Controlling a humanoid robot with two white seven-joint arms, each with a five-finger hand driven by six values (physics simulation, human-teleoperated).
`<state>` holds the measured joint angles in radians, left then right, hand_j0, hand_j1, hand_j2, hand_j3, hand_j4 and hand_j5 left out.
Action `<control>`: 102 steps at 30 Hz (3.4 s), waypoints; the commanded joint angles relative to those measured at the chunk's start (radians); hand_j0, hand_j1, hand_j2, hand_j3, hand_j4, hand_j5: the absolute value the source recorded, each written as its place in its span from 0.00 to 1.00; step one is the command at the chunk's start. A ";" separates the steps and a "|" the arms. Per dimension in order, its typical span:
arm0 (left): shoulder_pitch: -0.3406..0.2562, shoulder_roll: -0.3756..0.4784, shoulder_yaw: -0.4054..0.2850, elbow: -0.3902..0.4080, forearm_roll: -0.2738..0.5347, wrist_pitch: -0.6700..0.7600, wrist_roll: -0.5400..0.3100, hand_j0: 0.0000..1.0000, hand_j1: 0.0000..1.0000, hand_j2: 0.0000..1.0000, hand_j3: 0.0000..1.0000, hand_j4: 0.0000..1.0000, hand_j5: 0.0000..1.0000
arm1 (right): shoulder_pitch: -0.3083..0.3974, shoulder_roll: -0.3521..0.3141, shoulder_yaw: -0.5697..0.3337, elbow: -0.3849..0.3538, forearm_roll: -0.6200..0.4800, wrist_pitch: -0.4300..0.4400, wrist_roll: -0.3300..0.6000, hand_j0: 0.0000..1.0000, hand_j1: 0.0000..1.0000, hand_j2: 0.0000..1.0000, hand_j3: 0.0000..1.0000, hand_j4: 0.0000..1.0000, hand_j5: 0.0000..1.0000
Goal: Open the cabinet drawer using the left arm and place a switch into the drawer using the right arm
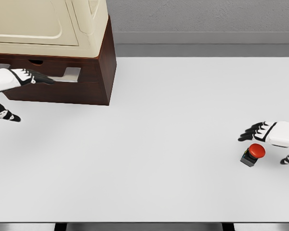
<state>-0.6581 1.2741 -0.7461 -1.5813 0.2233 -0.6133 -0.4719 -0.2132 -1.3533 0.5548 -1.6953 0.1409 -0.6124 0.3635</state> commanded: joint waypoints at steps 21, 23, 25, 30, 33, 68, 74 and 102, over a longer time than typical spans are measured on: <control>-0.002 -0.082 -0.001 0.124 0.004 0.002 -0.001 1.00 1.00 1.00 1.00 1.00 1.00 | -0.041 0.079 0.011 0.005 -0.004 0.002 0.110 1.00 1.00 1.00 1.00 1.00 1.00; -0.002 -0.085 -0.001 0.126 0.004 0.002 -0.001 1.00 1.00 1.00 1.00 1.00 1.00 | -0.046 0.079 0.010 0.006 -0.003 0.002 0.112 1.00 1.00 1.00 1.00 1.00 1.00; -0.002 -0.088 -0.004 0.127 0.004 0.002 -0.001 1.00 1.00 1.00 1.00 1.00 1.00 | -0.054 0.080 0.010 0.006 -0.003 0.002 0.114 1.00 1.00 1.00 1.00 1.00 1.00; -0.002 -0.099 -0.010 0.168 0.004 0.002 -0.001 1.00 1.00 1.00 1.00 1.00 1.00 | -0.081 0.109 0.010 0.008 -0.004 0.002 0.120 1.00 1.00 1.00 1.00 1.00 1.00; -0.011 -0.099 -0.009 0.176 0.004 0.002 -0.001 1.00 1.00 1.00 1.00 1.00 1.00 | -0.081 0.114 0.024 0.006 -0.003 0.002 0.132 1.00 1.00 1.00 1.00 1.00 1.00; -0.011 -0.164 -0.015 0.265 0.005 0.002 -0.001 0.93 0.93 0.93 0.93 0.93 0.93 | -0.090 0.114 0.048 0.039 -0.003 0.002 0.210 0.43 0.43 0.43 0.43 0.43 0.43; -0.012 -0.164 -0.015 0.264 0.005 0.002 -0.004 0.82 0.82 0.82 0.82 0.82 0.82 | -0.090 0.114 0.047 0.032 -0.001 0.002 0.222 0.42 0.42 0.42 0.42 0.42 0.42; -0.006 -0.125 -0.016 0.225 0.016 0.002 -0.002 0.79 0.79 0.79 0.79 0.79 0.79 | -0.293 0.187 0.066 -0.024 -0.041 0.002 0.201 0.41 0.41 0.41 0.41 0.41 0.41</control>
<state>-0.6643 1.1414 -0.7663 -1.3509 0.2226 -0.6168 -0.4769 -0.5108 -1.1741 0.6151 -1.7172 0.1068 -0.6133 0.5652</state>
